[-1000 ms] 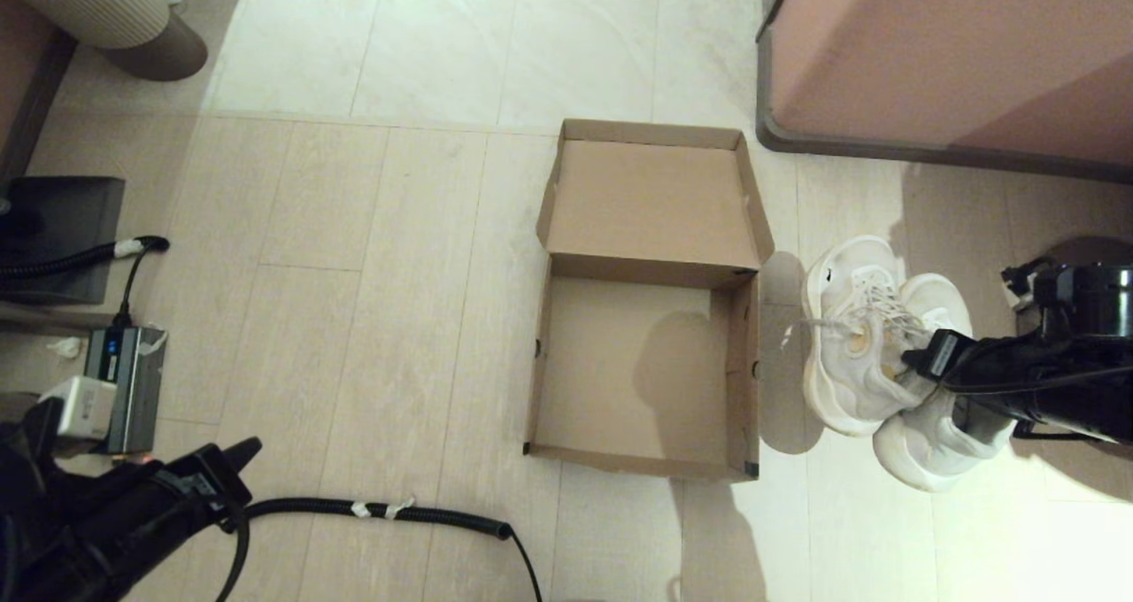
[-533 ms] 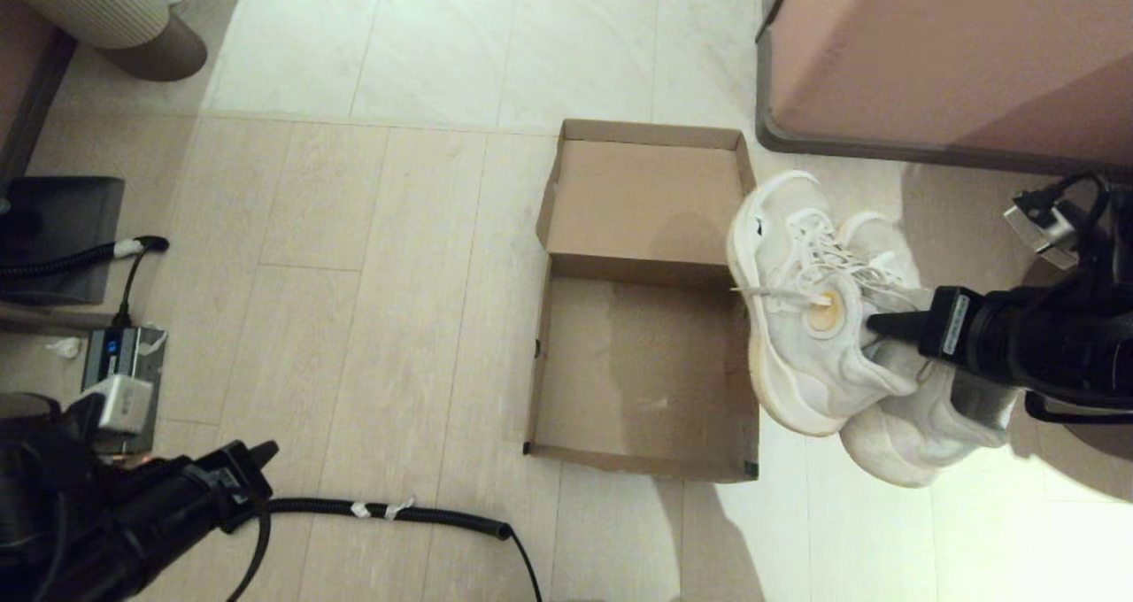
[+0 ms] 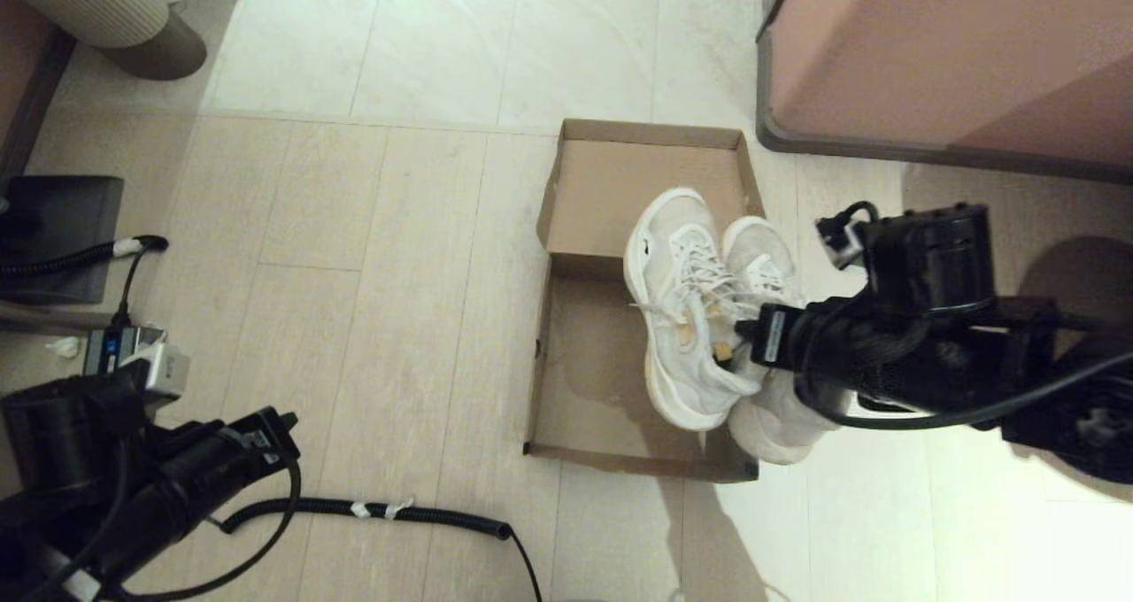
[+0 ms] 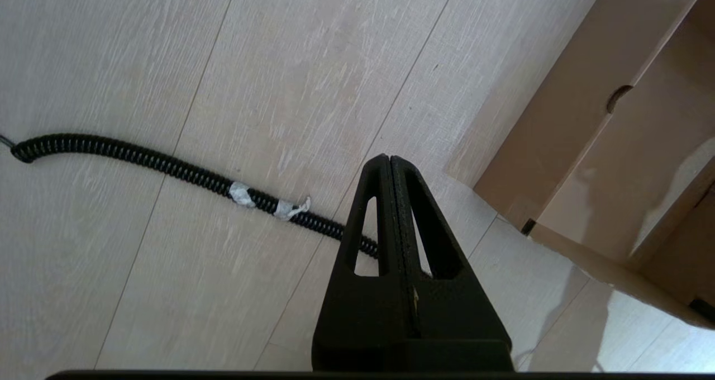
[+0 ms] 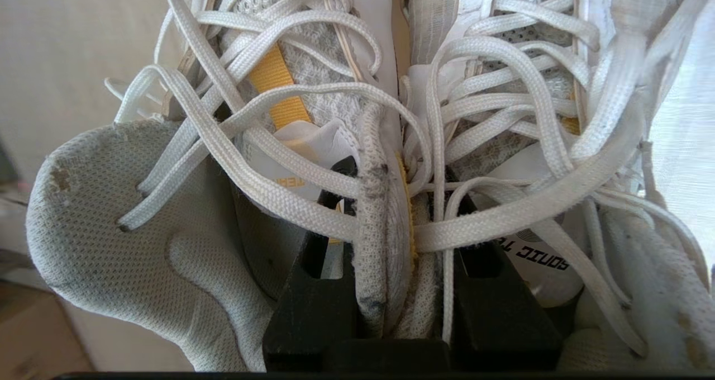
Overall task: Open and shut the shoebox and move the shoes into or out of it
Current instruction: Put the shoes into the shoe box
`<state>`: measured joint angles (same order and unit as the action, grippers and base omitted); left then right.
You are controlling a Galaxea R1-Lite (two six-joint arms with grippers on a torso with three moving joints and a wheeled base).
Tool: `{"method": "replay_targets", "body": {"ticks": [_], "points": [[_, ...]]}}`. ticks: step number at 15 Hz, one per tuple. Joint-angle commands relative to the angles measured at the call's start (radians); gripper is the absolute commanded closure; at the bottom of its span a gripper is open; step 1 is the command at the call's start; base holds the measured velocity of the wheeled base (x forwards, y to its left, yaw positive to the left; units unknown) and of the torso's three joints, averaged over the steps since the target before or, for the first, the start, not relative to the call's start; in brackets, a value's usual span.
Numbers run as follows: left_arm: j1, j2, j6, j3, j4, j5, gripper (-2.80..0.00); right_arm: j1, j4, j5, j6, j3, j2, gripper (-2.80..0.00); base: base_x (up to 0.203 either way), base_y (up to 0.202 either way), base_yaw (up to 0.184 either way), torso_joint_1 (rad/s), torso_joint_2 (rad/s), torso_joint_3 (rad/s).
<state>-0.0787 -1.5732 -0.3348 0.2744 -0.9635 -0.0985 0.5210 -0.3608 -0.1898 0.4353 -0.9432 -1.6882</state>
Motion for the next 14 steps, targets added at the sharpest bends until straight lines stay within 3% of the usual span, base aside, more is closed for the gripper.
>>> {"method": "replay_targets", "body": {"ticks": [1, 10, 14], "points": [[-0.001, 0.012, 0.008, 0.009, -0.005, -0.001, 0.00, 0.036, -0.038, -0.018, 0.004, -0.026, -0.150, 0.00, 0.000, 0.000, 0.000, 0.000, 0.00, 0.000], [0.000, 0.049, 0.024, -0.051, -0.012, -0.006, 0.00, 0.056, -0.317, -0.054, -0.035, -0.126, -0.512, 0.00, 0.000, 0.000, 0.000, 0.000, 0.00, 0.000], [-0.001, 0.067, 0.019, -0.112, -0.044, -0.016, 0.00, 0.050, -0.540, -0.071, -0.102, -0.131, -0.615, 0.00, 0.000, 0.000, 0.000, 0.000, 0.00, 0.000]]}}
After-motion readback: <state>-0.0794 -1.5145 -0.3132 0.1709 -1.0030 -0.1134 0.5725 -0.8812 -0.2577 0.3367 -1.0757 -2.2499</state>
